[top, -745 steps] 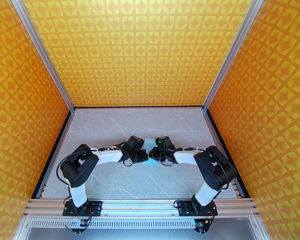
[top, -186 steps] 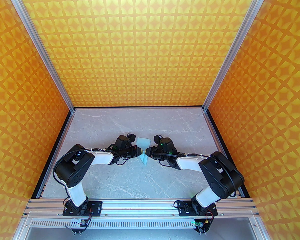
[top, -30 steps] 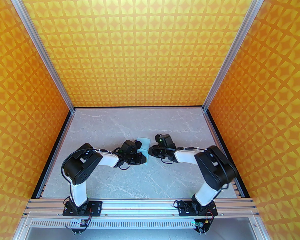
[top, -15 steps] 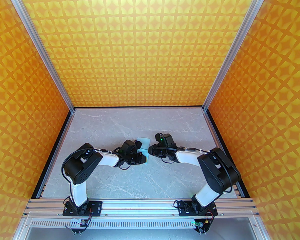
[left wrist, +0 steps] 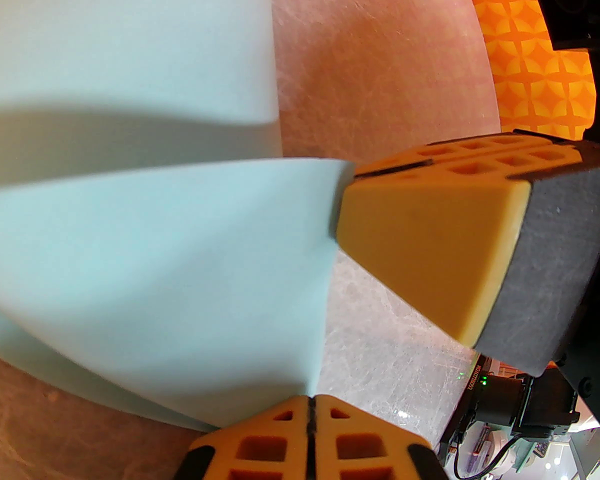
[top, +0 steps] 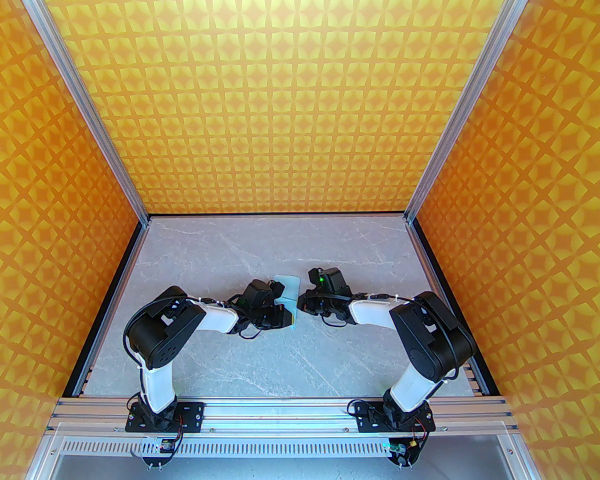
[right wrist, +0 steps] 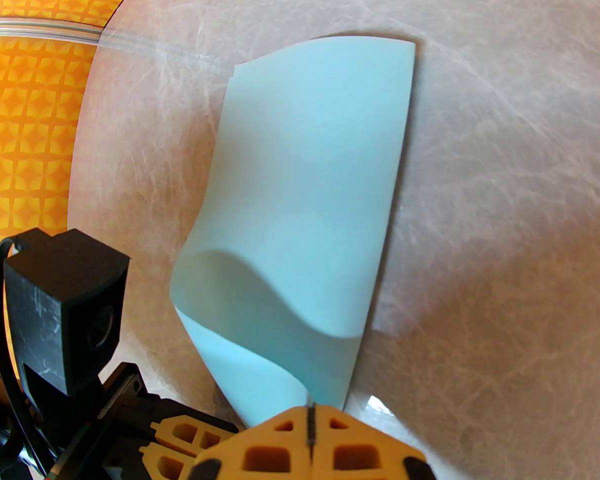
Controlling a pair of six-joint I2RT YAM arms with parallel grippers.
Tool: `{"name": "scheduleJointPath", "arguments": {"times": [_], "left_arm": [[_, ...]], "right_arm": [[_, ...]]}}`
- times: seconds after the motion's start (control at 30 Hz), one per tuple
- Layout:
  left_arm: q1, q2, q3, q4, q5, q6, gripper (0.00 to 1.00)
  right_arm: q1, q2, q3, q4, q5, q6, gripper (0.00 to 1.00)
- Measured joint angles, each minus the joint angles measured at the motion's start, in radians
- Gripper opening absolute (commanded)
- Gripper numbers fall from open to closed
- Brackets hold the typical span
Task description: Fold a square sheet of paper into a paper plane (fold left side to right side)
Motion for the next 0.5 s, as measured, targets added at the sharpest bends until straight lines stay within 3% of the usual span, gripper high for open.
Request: {"name": "scheduleJointPath", "arguments": {"times": [0.5], "left_arm": [[-0.002, 0.004, 0.01, -0.011, 0.0, 0.0, 0.08]], "right_arm": [[0.0, 0.035, 0.02, -0.001, 0.002, 0.0, 0.0]]}}
